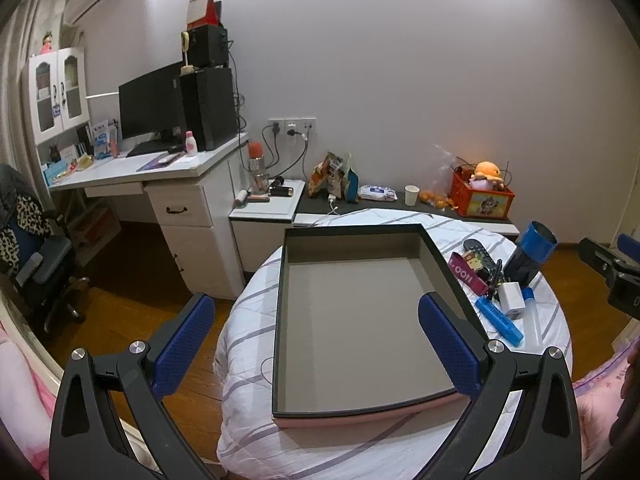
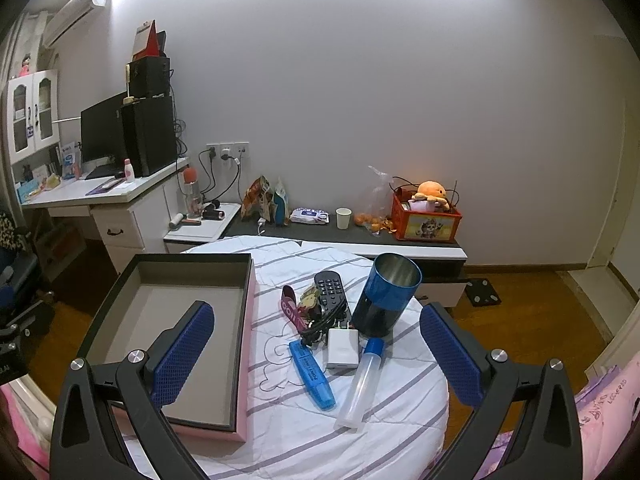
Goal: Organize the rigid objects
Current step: 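Move both grippers toward the dark tray and the cluttered objects, then grasp the tray rim with the left gripper while the right approaches the blue cup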
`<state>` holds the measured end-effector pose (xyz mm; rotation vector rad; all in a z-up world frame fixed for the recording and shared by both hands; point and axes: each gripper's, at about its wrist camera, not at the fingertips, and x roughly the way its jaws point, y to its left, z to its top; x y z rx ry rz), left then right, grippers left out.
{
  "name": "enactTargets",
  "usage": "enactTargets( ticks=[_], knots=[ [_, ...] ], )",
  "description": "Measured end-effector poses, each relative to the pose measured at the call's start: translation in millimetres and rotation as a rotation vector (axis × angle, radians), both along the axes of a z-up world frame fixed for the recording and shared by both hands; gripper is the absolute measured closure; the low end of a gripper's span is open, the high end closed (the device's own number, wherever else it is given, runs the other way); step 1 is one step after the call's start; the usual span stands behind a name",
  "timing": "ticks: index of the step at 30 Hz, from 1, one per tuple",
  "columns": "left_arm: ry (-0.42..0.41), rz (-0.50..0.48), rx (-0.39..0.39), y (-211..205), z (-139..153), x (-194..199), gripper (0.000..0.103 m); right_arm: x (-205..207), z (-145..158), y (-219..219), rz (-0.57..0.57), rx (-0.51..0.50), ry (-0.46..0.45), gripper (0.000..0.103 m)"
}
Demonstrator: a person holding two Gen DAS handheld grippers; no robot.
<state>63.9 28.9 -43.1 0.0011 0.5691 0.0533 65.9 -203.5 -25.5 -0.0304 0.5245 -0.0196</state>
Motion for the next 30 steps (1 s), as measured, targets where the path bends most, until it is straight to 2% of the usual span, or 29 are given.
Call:
enactTargets(
  ticks=[15, 19, 23, 30],
  knots=[
    [0.010, -0.026, -0.022, 1.2, -0.8, 1.8, 0.000, -2.0, -3.7, -6.6, -0.016, 0.012, 0.010, 0.000],
    [0.029, -0.033, -0.025, 5.5, -9.9, 4.4, 0.000, 0.7, -11.4, -11.5, -0.026, 0.012, 0.025, 0.000],
    [0.063, 0.004, -0.018, 16.3, -22.8, 10.2, 0.001, 3.6, -22.2, -19.5, -0.049, 0.021, 0.054, 0.000],
    [0.127, 0.032, -0.015, 32.3, -45.6, 20.2, 0.011, 8.2, -38.5, -29.7, -0.070, 0.030, 0.085, 0.000]
  ],
)
